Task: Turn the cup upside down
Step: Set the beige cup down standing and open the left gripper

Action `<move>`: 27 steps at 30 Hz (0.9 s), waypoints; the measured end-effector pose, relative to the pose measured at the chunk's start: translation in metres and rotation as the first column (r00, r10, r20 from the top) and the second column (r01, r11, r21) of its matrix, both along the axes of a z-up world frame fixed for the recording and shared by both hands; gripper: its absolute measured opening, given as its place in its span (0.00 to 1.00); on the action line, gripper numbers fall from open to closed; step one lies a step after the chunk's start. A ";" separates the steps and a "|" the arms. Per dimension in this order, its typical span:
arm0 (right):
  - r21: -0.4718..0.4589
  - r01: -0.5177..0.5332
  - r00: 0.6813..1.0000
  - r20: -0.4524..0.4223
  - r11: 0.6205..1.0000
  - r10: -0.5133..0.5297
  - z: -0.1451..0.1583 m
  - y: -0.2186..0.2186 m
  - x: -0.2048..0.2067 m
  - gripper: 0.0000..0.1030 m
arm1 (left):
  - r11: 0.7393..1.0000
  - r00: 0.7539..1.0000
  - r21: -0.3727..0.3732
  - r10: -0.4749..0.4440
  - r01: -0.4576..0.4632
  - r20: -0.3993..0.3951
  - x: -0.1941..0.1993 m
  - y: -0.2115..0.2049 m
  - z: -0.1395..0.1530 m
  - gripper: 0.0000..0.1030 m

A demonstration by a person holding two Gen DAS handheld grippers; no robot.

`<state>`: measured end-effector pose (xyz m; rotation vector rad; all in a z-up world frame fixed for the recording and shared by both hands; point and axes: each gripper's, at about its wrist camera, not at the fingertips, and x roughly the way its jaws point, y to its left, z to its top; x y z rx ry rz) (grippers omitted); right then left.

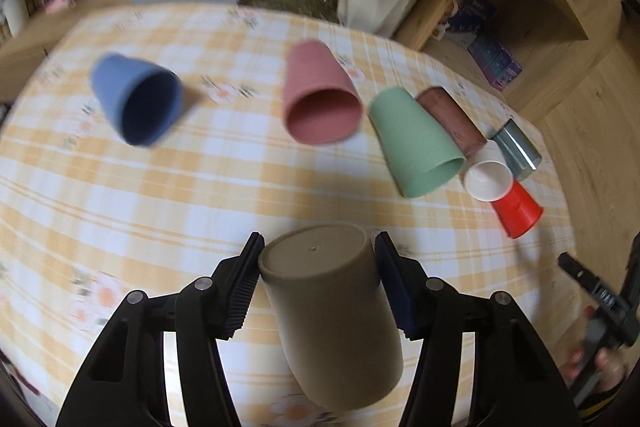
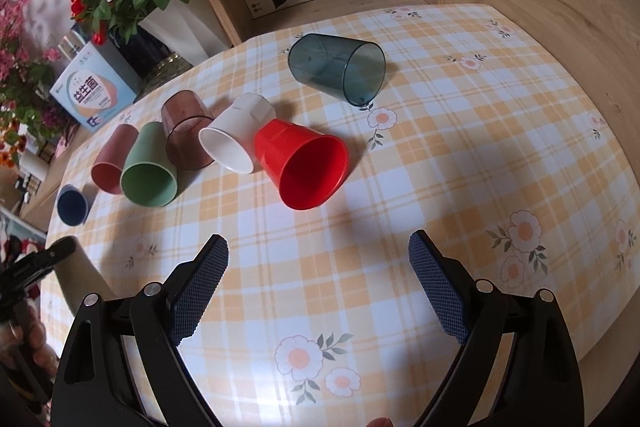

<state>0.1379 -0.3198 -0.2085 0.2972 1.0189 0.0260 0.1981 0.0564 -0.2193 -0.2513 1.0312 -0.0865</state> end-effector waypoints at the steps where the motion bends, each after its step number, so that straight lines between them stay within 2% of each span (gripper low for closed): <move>1: -0.001 -0.001 1.000 0.002 1.000 0.001 0.001 0.000 -0.001 0.86 | 0.999 1.000 0.036 0.004 -0.005 0.028 -0.006 0.003 0.005 0.53; 6: 0.002 -0.004 1.000 0.001 1.000 0.004 0.001 0.001 -0.002 0.86 | 0.983 0.992 0.177 0.023 -0.045 0.123 -0.020 0.018 0.018 0.53; 8: 0.002 -0.006 1.000 0.001 1.000 0.006 0.002 0.003 -0.003 0.86 | 0.969 0.988 0.236 0.034 -0.070 0.154 -0.023 0.022 0.018 0.52; 11: -0.001 -0.010 1.000 0.005 1.000 0.010 0.004 0.004 -0.004 0.86 | 0.952 0.982 0.288 0.051 -0.102 0.181 -0.028 0.025 0.014 0.51; 15: -0.004 0.000 1.000 0.008 1.000 0.000 0.007 0.002 -0.005 0.86 | 0.950 0.977 0.291 0.057 -0.115 0.204 -0.033 0.024 0.014 0.51; 27: -0.006 0.014 1.000 0.013 1.000 -0.014 0.013 0.000 -0.008 0.86 | 0.956 0.979 0.264 0.075 -0.124 0.188 -0.032 0.022 0.012 0.51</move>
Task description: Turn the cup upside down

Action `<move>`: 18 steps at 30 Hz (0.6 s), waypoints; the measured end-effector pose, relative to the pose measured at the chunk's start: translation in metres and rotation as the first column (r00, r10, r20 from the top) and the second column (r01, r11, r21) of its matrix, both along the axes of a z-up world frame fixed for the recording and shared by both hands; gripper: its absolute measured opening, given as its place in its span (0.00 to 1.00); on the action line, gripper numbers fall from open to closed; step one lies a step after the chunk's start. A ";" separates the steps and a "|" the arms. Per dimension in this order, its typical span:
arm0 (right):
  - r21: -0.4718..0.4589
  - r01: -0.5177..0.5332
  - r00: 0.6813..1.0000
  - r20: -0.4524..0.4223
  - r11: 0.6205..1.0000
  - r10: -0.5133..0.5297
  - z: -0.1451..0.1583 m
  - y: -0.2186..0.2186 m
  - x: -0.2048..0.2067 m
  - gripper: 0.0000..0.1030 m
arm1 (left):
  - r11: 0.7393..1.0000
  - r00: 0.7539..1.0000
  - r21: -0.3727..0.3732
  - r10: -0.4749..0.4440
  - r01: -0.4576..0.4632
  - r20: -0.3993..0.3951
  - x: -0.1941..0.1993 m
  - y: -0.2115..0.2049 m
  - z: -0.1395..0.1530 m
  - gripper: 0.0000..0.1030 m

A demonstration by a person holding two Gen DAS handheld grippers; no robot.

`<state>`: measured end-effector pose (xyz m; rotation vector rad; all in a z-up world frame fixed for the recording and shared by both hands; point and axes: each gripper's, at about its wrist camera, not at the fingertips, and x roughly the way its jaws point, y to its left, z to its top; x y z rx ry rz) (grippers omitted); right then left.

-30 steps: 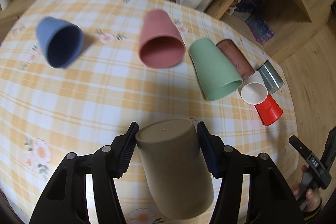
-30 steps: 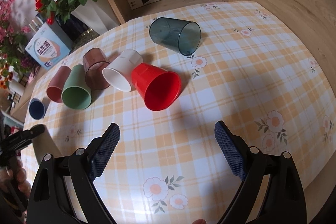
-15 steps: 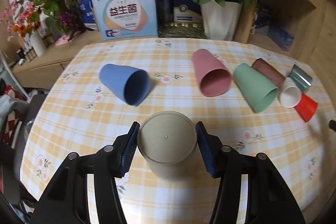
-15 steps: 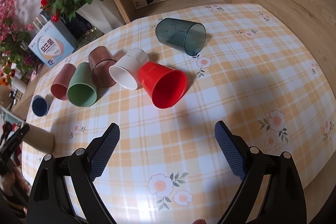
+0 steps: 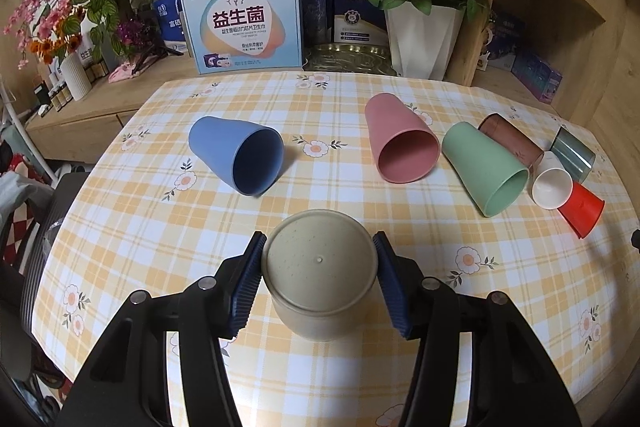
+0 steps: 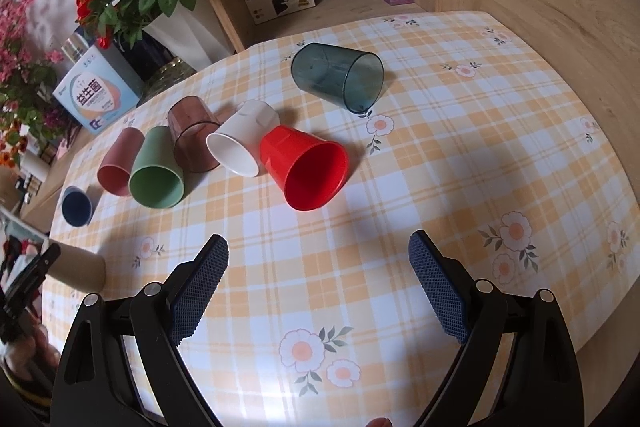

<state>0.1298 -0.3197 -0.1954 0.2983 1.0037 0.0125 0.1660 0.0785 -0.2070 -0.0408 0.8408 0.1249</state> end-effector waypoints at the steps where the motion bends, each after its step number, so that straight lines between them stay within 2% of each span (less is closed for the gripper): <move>1: 0.000 0.002 1.000 0.002 1.000 -0.002 0.002 -0.001 -0.001 0.86 | 1.000 1.000 -0.002 0.001 -0.001 -0.003 0.000 0.000 0.000 0.51; 8: -0.012 -0.006 0.999 0.047 1.000 0.007 0.029 -0.002 -0.008 0.86 | 0.999 1.000 -0.052 -0.016 0.015 -0.022 0.002 0.002 0.012 0.52; 12: -0.027 -0.015 0.995 0.101 1.000 0.018 0.055 0.001 -0.017 0.86 | 0.998 0.999 -0.046 -0.037 0.038 0.026 -0.010 -0.003 0.039 0.69; 14: -0.035 -0.019 0.991 0.132 0.999 0.023 0.070 0.003 -0.023 0.86 | 0.998 0.998 -0.043 -0.039 0.041 0.052 -0.017 -0.007 0.055 0.84; 17: -0.046 -0.023 0.982 0.185 0.999 0.032 0.094 0.006 -0.036 0.86 | 0.998 0.993 -0.033 -0.050 0.054 0.102 -0.031 -0.012 0.083 0.94; 18: -0.049 -0.024 0.980 0.197 0.999 0.033 0.099 0.007 -0.039 0.86 | 0.998 0.991 -0.030 -0.054 0.058 0.118 -0.036 -0.014 0.092 0.94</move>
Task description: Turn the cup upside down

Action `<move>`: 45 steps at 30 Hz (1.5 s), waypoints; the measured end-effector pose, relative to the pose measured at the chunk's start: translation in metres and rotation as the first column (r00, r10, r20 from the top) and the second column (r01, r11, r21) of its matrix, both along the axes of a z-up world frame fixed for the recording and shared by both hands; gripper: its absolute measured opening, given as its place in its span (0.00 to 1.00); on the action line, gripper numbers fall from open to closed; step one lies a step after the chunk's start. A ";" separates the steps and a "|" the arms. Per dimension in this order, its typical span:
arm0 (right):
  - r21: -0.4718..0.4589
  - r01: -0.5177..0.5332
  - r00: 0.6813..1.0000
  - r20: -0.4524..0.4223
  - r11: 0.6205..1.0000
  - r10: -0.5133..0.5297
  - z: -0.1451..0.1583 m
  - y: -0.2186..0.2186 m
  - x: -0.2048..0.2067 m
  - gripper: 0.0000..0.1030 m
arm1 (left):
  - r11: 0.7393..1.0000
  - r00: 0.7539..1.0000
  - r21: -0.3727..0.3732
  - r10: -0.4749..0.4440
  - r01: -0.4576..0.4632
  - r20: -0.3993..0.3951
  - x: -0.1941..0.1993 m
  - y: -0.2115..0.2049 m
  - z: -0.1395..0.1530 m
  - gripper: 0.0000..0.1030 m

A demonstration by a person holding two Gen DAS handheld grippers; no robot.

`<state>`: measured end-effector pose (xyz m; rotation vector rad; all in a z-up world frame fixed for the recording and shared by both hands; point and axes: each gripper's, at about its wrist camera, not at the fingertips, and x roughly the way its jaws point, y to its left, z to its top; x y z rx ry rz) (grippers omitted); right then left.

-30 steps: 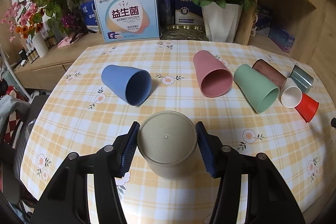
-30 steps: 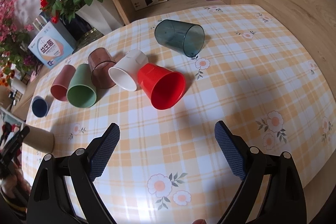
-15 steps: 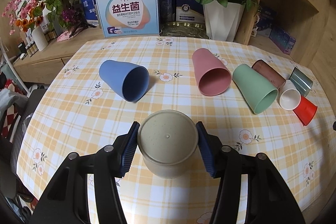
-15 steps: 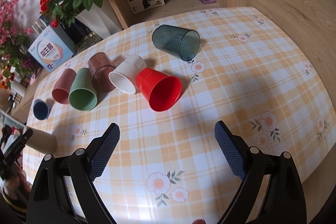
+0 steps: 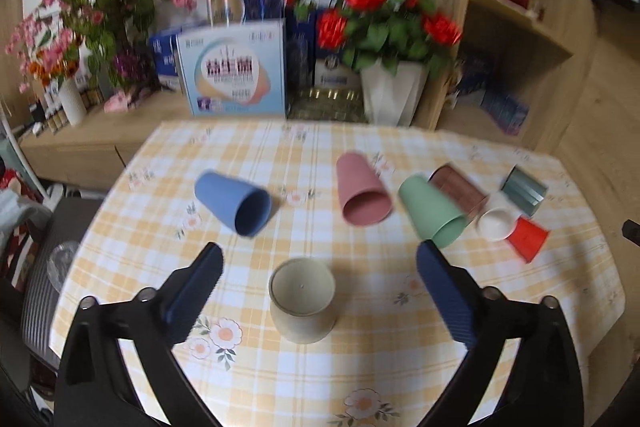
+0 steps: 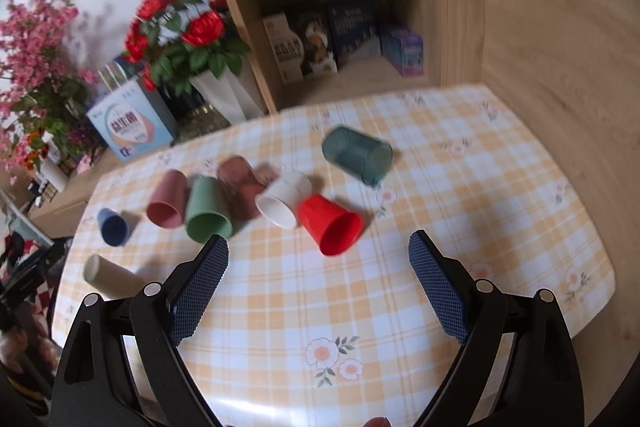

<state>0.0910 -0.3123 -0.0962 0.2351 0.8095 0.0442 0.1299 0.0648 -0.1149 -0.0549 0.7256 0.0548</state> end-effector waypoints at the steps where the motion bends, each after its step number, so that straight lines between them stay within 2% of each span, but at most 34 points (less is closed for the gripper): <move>1: -0.004 -0.002 1.000 0.019 1.000 0.002 0.008 0.001 -0.005 0.86 | 1.000 1.000 0.004 -0.005 0.004 0.020 -0.007 -0.002 0.012 0.94; 6: -0.024 -0.013 0.996 0.091 1.000 0.015 0.037 0.010 -0.026 0.86 | 1.000 0.994 0.024 -0.008 0.005 0.108 -0.042 -0.010 0.052 0.94; 15: -0.047 -0.023 0.981 0.192 0.999 0.032 0.074 0.023 -0.054 0.86 | 0.999 0.976 0.002 0.035 -0.037 0.213 -0.091 -0.014 0.093 0.94; 29: -0.057 -0.011 0.979 0.203 0.998 0.022 0.079 0.023 -0.063 0.86 | 0.999 0.963 0.022 0.019 -0.026 0.267 -0.109 -0.023 0.110 0.94; 45: -0.092 -0.019 0.969 0.242 0.996 0.041 0.087 0.031 -0.070 0.86 | 1.000 0.962 0.017 -0.004 -0.001 0.274 -0.114 -0.029 0.114 0.94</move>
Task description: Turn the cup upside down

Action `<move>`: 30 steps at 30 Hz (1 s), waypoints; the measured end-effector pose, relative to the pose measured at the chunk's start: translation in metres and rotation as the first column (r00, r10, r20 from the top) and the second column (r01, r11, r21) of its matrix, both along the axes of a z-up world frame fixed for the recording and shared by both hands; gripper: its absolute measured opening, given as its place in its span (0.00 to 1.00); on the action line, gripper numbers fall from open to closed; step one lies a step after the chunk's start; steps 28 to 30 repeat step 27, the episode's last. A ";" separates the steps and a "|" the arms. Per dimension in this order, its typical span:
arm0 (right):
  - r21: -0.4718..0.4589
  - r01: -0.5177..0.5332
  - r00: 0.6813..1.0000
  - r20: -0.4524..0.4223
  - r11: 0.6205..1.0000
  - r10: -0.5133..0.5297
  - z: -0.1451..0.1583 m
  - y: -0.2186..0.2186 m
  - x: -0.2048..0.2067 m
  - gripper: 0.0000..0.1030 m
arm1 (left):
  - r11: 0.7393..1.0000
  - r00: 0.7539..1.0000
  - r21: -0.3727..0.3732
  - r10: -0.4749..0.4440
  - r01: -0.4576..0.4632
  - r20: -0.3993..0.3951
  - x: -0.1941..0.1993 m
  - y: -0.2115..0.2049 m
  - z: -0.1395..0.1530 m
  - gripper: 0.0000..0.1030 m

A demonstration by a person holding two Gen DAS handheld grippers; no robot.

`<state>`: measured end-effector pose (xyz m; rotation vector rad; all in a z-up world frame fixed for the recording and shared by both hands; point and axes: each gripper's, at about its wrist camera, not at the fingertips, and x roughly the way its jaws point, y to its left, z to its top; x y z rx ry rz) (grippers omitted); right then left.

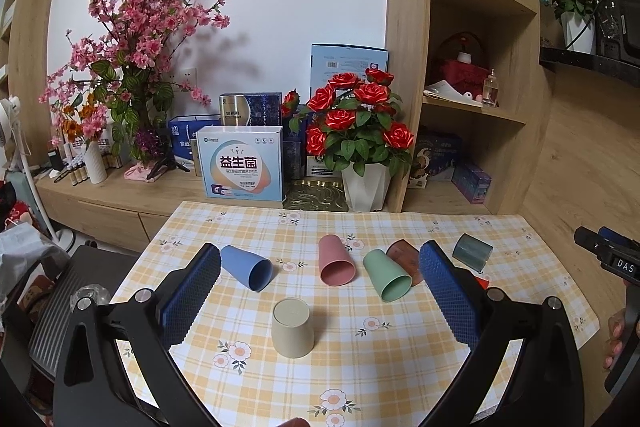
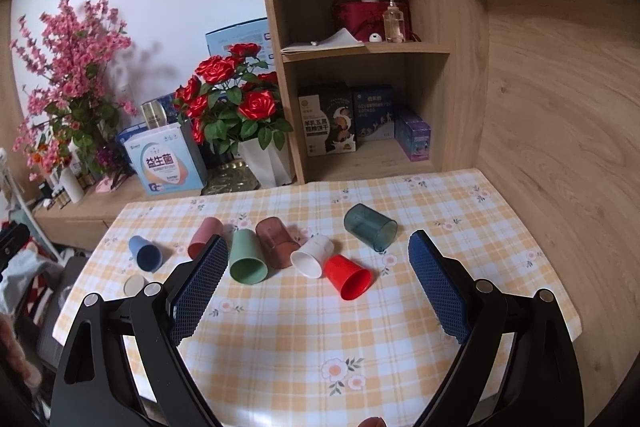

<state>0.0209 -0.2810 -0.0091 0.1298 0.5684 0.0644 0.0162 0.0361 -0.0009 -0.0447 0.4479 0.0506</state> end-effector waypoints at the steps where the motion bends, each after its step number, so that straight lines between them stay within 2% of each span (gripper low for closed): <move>1: -0.004 -0.003 1.000 0.004 1.000 0.003 0.001 0.001 0.000 0.86 | 1.000 1.000 0.001 -0.001 0.001 -0.001 0.000 0.000 0.000 0.94; 14: -0.062 -0.034 0.999 0.040 0.998 0.036 0.007 0.018 -0.006 0.86 | 0.999 1.000 0.043 -0.028 0.029 -0.010 0.002 -0.010 -0.004 0.94; 30: -0.075 -0.032 0.998 0.042 0.997 0.035 0.008 0.018 -0.005 0.86 | 0.998 1.000 0.062 -0.027 0.027 -0.004 0.001 -0.013 -0.004 0.94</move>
